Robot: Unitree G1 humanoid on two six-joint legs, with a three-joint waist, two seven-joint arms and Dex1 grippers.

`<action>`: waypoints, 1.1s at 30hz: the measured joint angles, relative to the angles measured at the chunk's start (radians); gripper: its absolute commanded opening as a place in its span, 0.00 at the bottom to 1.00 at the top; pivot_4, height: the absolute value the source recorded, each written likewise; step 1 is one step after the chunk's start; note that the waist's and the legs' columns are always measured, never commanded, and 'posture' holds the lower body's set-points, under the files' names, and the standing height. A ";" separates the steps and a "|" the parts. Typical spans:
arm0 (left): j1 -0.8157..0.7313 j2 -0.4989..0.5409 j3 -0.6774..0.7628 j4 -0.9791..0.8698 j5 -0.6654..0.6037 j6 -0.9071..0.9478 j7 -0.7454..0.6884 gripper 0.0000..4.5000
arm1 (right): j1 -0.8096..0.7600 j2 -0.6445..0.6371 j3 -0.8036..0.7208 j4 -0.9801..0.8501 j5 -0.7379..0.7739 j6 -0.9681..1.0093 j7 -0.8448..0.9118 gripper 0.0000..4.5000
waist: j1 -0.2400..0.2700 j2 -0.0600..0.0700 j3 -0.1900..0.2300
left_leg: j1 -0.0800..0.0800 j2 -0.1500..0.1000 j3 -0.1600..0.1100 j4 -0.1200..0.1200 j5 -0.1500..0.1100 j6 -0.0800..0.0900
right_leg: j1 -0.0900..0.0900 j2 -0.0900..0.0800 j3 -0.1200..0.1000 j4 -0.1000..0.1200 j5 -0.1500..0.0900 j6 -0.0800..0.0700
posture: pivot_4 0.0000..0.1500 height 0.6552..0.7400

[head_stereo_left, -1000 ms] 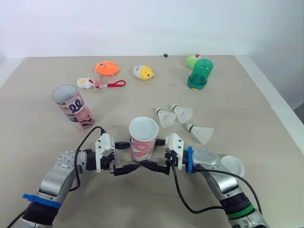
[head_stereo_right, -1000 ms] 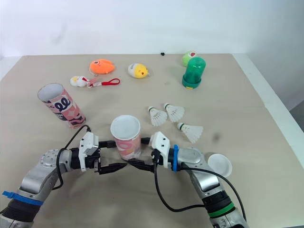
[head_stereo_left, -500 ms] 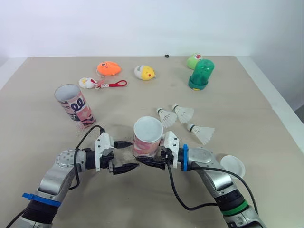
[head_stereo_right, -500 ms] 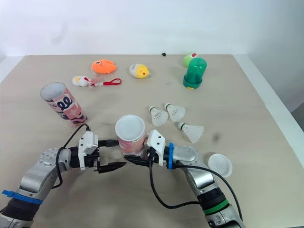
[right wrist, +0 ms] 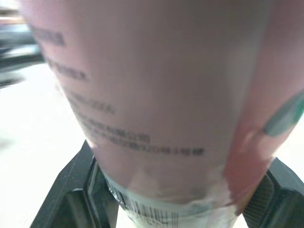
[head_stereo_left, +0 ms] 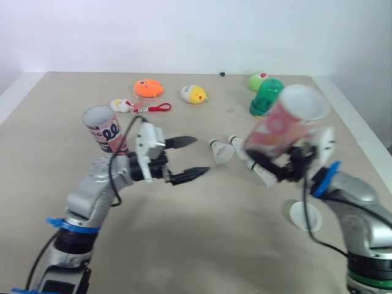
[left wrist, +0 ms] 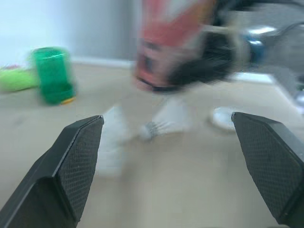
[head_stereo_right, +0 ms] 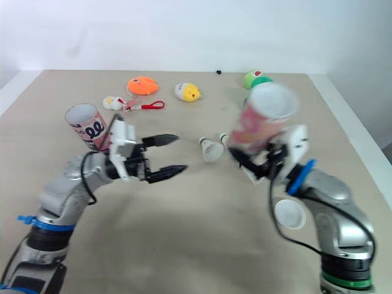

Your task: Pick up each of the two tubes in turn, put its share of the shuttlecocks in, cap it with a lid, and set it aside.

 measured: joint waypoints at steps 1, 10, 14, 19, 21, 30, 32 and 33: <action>-0.012 -0.034 -0.023 0.030 0.024 -0.016 0.012 1.00 | 0.012 0.004 -0.035 0.044 -0.004 -0.012 -0.028 0.67 | 0.001 0.000 0.000 | 0.000 0.000 0.001 0.000 0.000 0.001 | 0.000 0.000 0.001 0.000 0.000 0.000 | 1.00 1.00; -0.086 -0.198 -0.100 0.143 0.126 -0.119 0.075 1.00 | -0.007 0.039 -0.099 0.383 -0.129 -0.156 -0.226 0.67 | -0.010 0.004 -0.001 | 0.002 0.003 0.011 0.000 0.001 0.003 | -0.004 0.005 0.014 0.002 0.006 -0.001 | 1.00 1.00; -0.057 -0.215 -0.118 0.142 0.145 -0.127 0.086 1.00 | -0.028 0.059 -0.097 0.538 -0.190 -0.263 -0.303 0.67 | -0.014 0.005 -0.001 | 0.002 0.003 0.013 0.001 0.001 0.003 | -0.004 0.005 0.016 0.002 0.006 0.000 | 1.00 1.00; -0.035 -0.214 -0.124 0.136 0.155 -0.129 0.103 1.00 | -0.066 0.064 -0.098 0.643 -0.218 -0.368 -0.347 0.67 | -0.020 0.005 -0.002 | 0.003 0.003 0.014 0.002 0.002 0.003 | -0.003 0.005 0.018 0.001 0.007 0.003 | 1.00 1.00; -0.027 -0.209 -0.125 0.136 0.165 -0.129 0.106 1.00 | -0.065 0.064 -0.096 0.657 -0.221 -0.389 -0.349 0.85 | -0.020 0.005 -0.002 | 0.003 0.002 0.014 0.003 0.002 0.004 | -0.002 0.006 0.020 0.001 0.008 0.005 | 1.00 1.00; -0.019 -0.198 -0.119 0.135 0.168 -0.129 0.110 1.00 | 0.043 0.080 -0.093 0.560 -0.202 -0.349 -0.353 0.98 | -0.021 0.004 -0.003 | 0.003 0.001 0.014 0.003 0.003 0.004 | -0.002 0.007 0.024 0.001 0.009 0.006 | 1.00 1.00; -0.016 -0.198 -0.119 0.135 0.168 -0.130 0.110 1.00 | 0.078 0.085 -0.097 0.516 -0.192 -0.340 -0.353 0.98 | -0.021 0.004 -0.003 | 0.003 0.001 0.015 0.003 0.003 0.004 | -0.002 0.007 0.024 0.001 0.009 0.006 | 1.00 1.00; -0.015 -0.198 -0.119 0.135 0.168 -0.130 0.110 1.00 | 0.086 0.086 -0.097 0.509 -0.189 -0.340 -0.353 0.98 | -0.021 0.004 -0.003 | 0.003 0.001 0.015 0.003 0.003 0.004 | -0.002 0.007 0.024 0.001 0.008 0.008 | 1.00 1.00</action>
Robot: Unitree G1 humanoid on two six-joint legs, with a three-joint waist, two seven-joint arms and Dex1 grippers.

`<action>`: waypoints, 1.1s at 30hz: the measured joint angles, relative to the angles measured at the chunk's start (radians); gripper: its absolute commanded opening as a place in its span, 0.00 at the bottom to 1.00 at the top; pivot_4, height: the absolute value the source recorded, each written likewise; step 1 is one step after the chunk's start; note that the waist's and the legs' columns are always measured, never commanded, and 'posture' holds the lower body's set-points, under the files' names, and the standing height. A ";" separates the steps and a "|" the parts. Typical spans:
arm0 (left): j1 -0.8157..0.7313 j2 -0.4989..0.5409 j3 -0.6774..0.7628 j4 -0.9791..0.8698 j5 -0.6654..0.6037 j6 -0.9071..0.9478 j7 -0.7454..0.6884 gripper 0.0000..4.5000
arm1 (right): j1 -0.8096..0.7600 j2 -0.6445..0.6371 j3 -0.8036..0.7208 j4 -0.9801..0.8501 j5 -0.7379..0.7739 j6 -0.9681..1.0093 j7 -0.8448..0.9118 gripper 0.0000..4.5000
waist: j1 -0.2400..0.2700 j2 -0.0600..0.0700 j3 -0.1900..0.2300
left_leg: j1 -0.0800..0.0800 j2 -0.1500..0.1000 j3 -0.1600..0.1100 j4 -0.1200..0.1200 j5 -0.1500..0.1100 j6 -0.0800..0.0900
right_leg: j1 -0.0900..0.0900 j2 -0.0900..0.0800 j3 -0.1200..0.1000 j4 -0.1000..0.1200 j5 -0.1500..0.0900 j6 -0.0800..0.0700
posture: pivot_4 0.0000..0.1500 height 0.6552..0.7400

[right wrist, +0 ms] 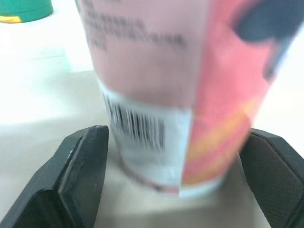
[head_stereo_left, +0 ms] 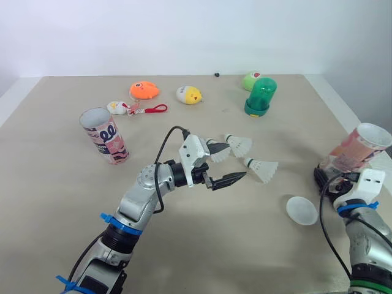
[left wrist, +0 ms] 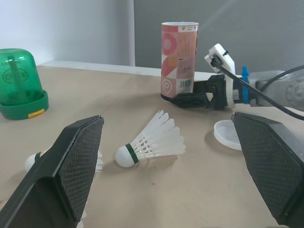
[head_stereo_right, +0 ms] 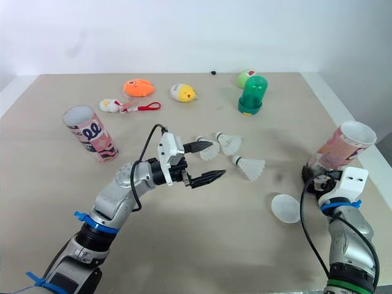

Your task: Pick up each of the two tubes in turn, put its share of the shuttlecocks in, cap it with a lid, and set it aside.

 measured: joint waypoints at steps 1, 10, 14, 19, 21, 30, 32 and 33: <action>0.001 0.000 0.000 0.000 0.000 0.000 0.000 1.00 | 0.005 0.000 0.000 -0.006 0.001 0.001 0.000 0.98 | 0.000 0.000 0.000 | 0.000 0.000 0.000 0.000 0.000 0.000 | 0.000 0.000 0.000 0.000 -0.001 0.001 | 1.00 1.00; 0.076 0.070 0.034 -0.004 0.000 -0.019 -0.006 1.00 | 0.249 -0.003 -0.054 -0.293 0.143 0.038 0.142 0.98 | -0.007 0.005 -0.002 | 0.002 0.001 0.004 0.000 0.000 0.000 | -0.001 0.002 0.005 0.000 0.000 0.003 | 1.00 1.00; 0.183 0.135 0.112 -0.043 0.000 -0.032 0.020 1.00 | 0.230 -0.072 -0.047 -0.507 0.306 0.155 0.211 0.98 | -0.018 0.005 -0.002 | 0.005 0.004 0.005 0.000 0.001 0.002 | -0.001 0.007 0.011 0.000 0.004 0.001 | 1.00 1.00; 0.353 0.171 0.222 -0.156 0.009 -0.042 0.124 1.00 | 0.003 -0.143 0.198 -0.713 0.385 0.296 0.243 0.98 | -0.025 0.002 -0.001 | 0.008 0.005 0.003 0.000 0.003 0.005 | -0.001 0.014 0.018 0.000 0.009 -0.002 | 1.00 1.00; 0.416 0.175 0.265 -0.208 0.020 -0.043 0.185 1.00 | -0.086 -0.167 0.313 -0.744 0.373 0.315 0.288 0.98 | -0.021 0.001 -0.001 | 0.007 0.005 0.003 0.000 0.003 0.005 | -0.001 0.015 0.018 0.000 0.009 -0.002 | 1.00 1.00; 0.650 0.071 0.448 -0.353 0.117 -0.074 0.504 1.00 | -0.264 -0.117 0.596 -0.625 0.281 0.294 0.498 0.98 | -0.002 -0.007 -0.003 | 0.001 0.003 0.005 0.000 0.002 0.003 | -0.004 0.014 0.025 -0.003 0.009 0.002 | 1.00 1.00; 0.668 0.049 0.461 -0.351 0.138 -0.077 0.552 1.00 | -0.283 -0.090 0.617 -0.588 0.262 0.281 0.517 0.98 | -0.002 -0.008 -0.002 | 0.001 0.003 0.005 0.001 0.002 0.003 | -0.004 0.014 0.024 -0.003 0.010 0.002 | 1.00 1.00; 0.673 0.026 0.477 -0.347 0.160 -0.089 0.596 1.00 | -0.306 -0.064 0.639 -0.557 0.246 0.271 0.532 0.98 | -0.003 -0.008 -0.002 | 0.002 0.004 0.005 0.001 0.002 0.004 | -0.004 0.015 0.024 -0.003 0.011 0.002 | 1.00 1.00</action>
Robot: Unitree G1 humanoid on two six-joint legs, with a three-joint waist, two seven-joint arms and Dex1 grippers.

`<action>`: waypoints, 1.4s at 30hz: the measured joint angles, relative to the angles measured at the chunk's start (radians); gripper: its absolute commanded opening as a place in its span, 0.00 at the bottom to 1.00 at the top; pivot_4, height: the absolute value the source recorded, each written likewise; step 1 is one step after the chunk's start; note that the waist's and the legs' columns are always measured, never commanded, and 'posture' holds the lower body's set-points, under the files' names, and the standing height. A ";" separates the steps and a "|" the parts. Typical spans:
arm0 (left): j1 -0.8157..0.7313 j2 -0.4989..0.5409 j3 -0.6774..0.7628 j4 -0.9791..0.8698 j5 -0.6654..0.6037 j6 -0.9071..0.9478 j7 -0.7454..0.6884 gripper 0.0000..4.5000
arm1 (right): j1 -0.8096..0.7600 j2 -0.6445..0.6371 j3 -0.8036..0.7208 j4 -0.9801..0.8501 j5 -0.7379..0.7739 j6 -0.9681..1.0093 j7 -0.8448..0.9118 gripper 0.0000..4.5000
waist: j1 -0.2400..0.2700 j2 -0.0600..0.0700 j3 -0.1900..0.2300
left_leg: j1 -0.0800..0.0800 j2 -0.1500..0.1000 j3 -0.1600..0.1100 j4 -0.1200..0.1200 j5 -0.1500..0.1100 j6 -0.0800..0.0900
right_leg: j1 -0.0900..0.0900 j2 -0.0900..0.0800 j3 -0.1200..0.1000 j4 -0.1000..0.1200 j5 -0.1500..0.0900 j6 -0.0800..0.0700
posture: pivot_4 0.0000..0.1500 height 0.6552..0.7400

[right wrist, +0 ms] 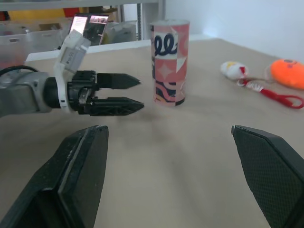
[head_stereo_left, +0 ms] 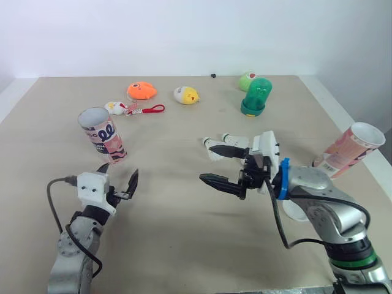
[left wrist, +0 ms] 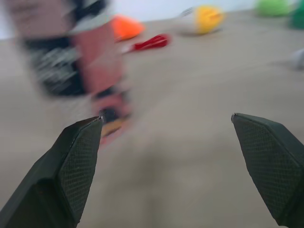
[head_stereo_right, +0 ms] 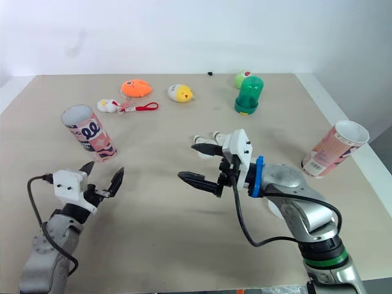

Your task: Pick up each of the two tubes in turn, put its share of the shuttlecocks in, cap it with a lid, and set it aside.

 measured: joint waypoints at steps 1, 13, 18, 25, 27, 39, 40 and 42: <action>-0.001 -0.004 0.004 0.001 0.006 -0.003 0.010 1.00 | -0.003 0.007 0.005 0.004 -0.003 -0.003 0.002 0.98 | 0.000 0.000 0.000 | 0.000 0.000 0.000 0.000 0.000 0.000 | 0.000 0.000 0.000 0.000 0.000 0.000 | 1.00 1.00; -0.192 -0.001 0.043 0.274 0.044 -0.024 0.117 1.00 | -0.067 0.121 0.044 0.086 -0.053 -0.015 0.020 0.98 | 0.000 0.000 0.000 | 0.000 0.000 -0.001 0.000 0.002 0.001 | 0.000 0.001 0.000 0.001 0.002 0.000 | 1.00 1.00; -0.307 0.015 0.042 0.401 0.033 -0.025 0.098 1.00 | -0.072 0.149 0.049 0.098 -0.080 -0.016 0.014 0.98 | 0.000 0.000 0.000 | 0.000 0.000 -0.001 0.000 0.002 0.001 | 0.000 0.001 0.000 0.001 0.002 0.000 | 1.00 1.00; -0.481 0.054 0.042 0.616 0.031 -0.053 0.046 1.00 | -0.046 0.179 0.049 0.104 -0.109 -0.031 -0.010 0.98 | 0.002 0.000 -0.001 | 0.001 0.000 -0.002 0.001 0.004 -0.001 | 0.000 0.001 -0.002 0.003 0.003 0.000 | 1.00 1.00; -0.533 0.059 0.045 0.688 0.029 -0.071 0.041 1.00 | -0.038 0.186 0.046 0.104 -0.112 -0.033 -0.022 0.98 | 0.001 0.000 -0.001 | 0.001 0.000 -0.001 0.001 0.005 -0.001 | 0.000 0.001 -0.001 0.003 0.005 0.000 | 1.00 1.00; -0.620 0.045 0.064 0.839 -0.009 -0.141 0.036 1.00 | -0.021 0.188 0.040 0.103 -0.117 -0.033 -0.046 0.98 | 0.001 0.001 -0.001 | 0.001 -0.001 -0.001 0.000 0.008 -0.001 | 0.001 0.001 -0.001 0.003 0.007 0.000 | 1.00 1.00; -0.623 0.043 0.065 0.843 -0.012 -0.142 0.036 1.00 | -0.021 0.189 0.040 0.103 -0.117 -0.033 -0.048 0.98 | 0.001 0.002 -0.002 | 0.001 -0.001 -0.001 0.000 0.008 0.000 | 0.001 0.001 -0.001 0.003 0.008 0.000 | 1.00 1.00; -0.633 0.039 0.074 0.859 -0.028 -0.149 0.036 1.00 | -0.022 0.195 0.040 0.103 -0.118 -0.034 -0.054 0.98 | 0.001 0.002 -0.002 | 0.002 -0.001 -0.001 0.000 0.009 0.000 | 0.001 0.001 -0.001 0.003 0.008 0.000 | 1.00 1.00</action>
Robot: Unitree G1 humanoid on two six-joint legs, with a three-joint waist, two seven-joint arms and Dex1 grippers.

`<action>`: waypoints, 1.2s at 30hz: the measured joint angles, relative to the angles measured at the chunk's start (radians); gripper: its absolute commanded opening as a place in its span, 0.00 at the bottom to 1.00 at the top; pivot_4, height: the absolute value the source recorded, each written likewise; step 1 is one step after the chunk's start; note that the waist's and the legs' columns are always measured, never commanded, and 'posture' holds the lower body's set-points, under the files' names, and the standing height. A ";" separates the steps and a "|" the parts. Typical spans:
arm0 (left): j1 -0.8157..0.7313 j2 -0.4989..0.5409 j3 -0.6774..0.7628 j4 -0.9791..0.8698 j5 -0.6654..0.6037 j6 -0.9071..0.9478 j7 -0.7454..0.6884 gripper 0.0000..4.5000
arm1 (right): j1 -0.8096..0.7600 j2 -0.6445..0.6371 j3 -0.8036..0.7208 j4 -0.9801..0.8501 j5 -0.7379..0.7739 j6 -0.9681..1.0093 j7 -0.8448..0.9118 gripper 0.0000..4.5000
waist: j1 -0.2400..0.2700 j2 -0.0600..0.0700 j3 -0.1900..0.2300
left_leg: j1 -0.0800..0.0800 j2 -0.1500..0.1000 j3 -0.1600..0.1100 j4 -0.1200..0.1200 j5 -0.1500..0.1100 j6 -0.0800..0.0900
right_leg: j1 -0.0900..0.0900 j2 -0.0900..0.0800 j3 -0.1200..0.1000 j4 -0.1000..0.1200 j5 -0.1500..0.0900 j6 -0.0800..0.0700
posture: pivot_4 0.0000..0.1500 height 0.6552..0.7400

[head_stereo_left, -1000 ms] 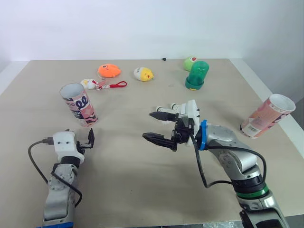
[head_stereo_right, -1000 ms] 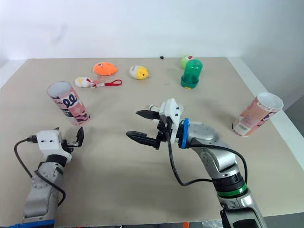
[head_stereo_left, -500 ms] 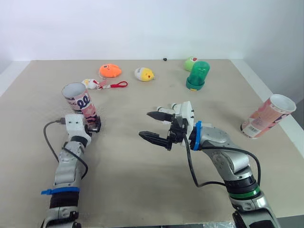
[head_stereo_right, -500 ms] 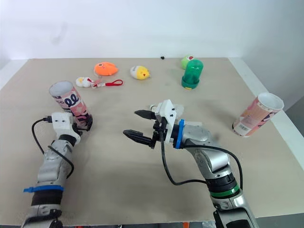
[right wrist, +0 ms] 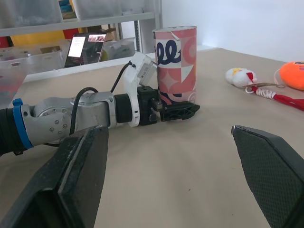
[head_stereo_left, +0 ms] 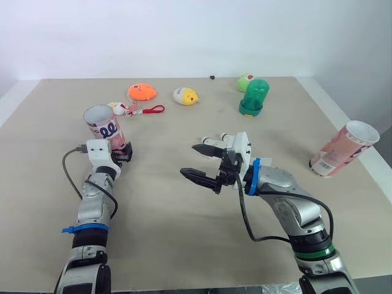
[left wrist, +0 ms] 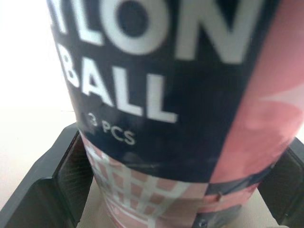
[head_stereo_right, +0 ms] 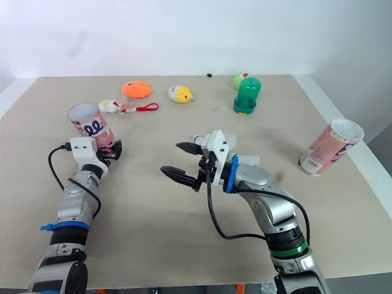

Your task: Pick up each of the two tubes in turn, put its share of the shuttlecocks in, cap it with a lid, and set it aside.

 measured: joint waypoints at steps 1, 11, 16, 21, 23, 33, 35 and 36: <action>-0.001 0.000 0.001 0.002 -0.001 -0.001 0.000 1.00 | 0.000 0.001 0.000 0.000 0.000 0.000 -0.002 0.98 | 0.000 0.000 0.000 | 0.000 0.000 0.000 0.000 0.000 0.000 | 0.000 0.000 0.000 0.000 0.000 0.000 | 1.00 1.00; -0.027 0.001 0.001 0.050 -0.002 -0.026 -0.003 1.00 | -0.002 0.011 -0.005 0.001 -0.011 -0.010 -0.022 0.98 | 0.000 0.000 0.000 | 0.000 0.000 0.000 0.000 0.002 0.000 | 0.000 0.000 0.000 0.000 0.001 0.000 | 1.00 1.00; -0.050 0.005 0.001 0.092 0.000 -0.045 -0.011 1.00 | -0.003 0.015 -0.005 0.001 -0.011 -0.010 -0.034 0.98 | 0.000 0.000 0.000 | 0.000 0.000 0.000 0.000 0.003 0.000 | 0.000 0.000 0.000 0.000 0.002 0.000 | 1.00 1.00; -0.070 0.008 0.001 0.135 0.001 -0.072 -0.015 0.83 | -0.004 0.016 -0.005 0.001 -0.011 -0.010 -0.035 1.00 | 0.000 0.000 0.000 | 0.000 0.000 0.000 -0.001 0.005 0.000 | 0.000 0.000 0.000 0.000 0.004 0.000 | 1.00 1.00; -0.079 0.010 0.001 0.151 0.001 -0.080 -0.015 0.74 | -0.004 0.017 -0.005 0.001 -0.011 -0.009 -0.035 1.00 | 0.000 0.000 0.000 | 0.000 0.000 0.000 -0.001 0.005 0.000 | 0.000 0.000 0.000 0.000 0.004 0.000 | 1.00 1.00; -0.025 0.047 -0.020 0.093 0.000 -0.097 -0.070 0.67 | 0.024 0.030 -0.006 -0.024 -0.043 -0.029 -0.083 1.00 | -0.002 0.000 0.000 | 0.000 0.000 0.001 -0.004 0.005 0.000 | -0.001 0.000 0.001 -0.002 0.003 -0.001 | 1.00 1.00; 0.056 0.103 -0.050 -0.014 -0.002 -0.078 -0.154 0.67 | 0.065 0.041 -0.014 -0.031 -0.101 -0.070 -0.150 1.00 | -0.005 0.000 0.000 | -0.001 0.001 0.001 -0.006 0.004 -0.002 | -0.003 0.000 0.002 -0.002 0.001 -0.002 | 1.00 1.00; 0.065 0.111 -0.054 -0.030 -0.003 -0.071 -0.165 0.67 | 0.068 0.043 -0.014 -0.030 -0.112 -0.075 -0.161 1.00 | -0.005 0.000 0.000 | -0.001 0.001 0.002 -0.006 0.003 -0.003 | -0.004 0.000 0.002 -0.002 0.000 -0.001 | 1.00 1.00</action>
